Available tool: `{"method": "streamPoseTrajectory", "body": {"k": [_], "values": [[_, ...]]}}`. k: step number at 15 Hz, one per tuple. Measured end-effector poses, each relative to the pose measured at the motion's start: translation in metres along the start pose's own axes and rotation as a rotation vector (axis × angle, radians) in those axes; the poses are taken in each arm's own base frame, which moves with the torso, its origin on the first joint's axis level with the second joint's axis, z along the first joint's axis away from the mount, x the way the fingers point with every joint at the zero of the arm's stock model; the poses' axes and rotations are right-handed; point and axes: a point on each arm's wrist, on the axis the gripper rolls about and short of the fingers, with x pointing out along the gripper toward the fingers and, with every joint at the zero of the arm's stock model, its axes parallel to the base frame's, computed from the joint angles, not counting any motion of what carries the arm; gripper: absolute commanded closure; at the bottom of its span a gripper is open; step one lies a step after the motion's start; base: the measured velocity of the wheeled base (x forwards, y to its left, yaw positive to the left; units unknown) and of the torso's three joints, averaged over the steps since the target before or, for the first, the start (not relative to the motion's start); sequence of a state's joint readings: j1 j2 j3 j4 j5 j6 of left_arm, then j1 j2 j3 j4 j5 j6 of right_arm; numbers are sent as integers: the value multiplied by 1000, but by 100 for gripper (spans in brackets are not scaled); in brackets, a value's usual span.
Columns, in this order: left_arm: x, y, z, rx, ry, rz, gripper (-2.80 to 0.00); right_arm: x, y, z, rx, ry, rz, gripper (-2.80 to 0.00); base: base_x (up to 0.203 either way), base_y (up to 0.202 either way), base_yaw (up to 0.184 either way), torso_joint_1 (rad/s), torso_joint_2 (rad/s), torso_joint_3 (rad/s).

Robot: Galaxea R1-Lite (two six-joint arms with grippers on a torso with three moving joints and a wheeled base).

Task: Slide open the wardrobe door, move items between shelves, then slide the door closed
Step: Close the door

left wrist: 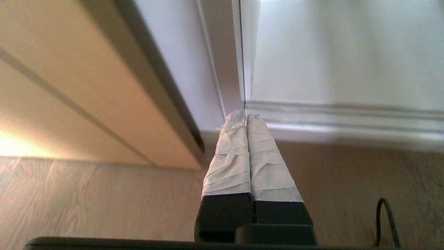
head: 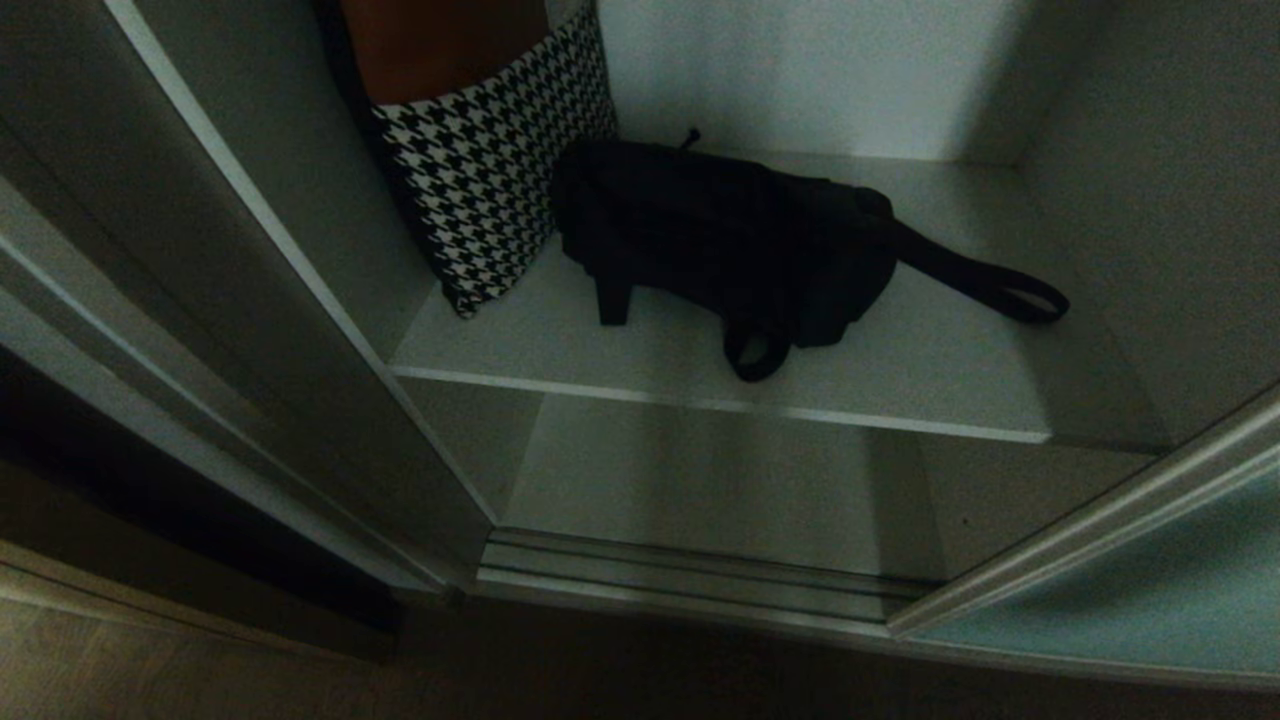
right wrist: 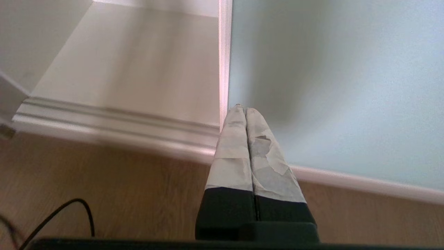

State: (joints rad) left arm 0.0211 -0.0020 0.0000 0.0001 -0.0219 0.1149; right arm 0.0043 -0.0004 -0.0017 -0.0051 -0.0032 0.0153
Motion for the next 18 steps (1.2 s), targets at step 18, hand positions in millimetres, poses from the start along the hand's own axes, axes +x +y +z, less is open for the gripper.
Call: {"method": "streamPoseTrajectory", "body": {"k": [18], "values": [[0,0,0,-14,-1,1,0,0,0,0,0,0,0,0,-76,0,0,0,0,1]]}}
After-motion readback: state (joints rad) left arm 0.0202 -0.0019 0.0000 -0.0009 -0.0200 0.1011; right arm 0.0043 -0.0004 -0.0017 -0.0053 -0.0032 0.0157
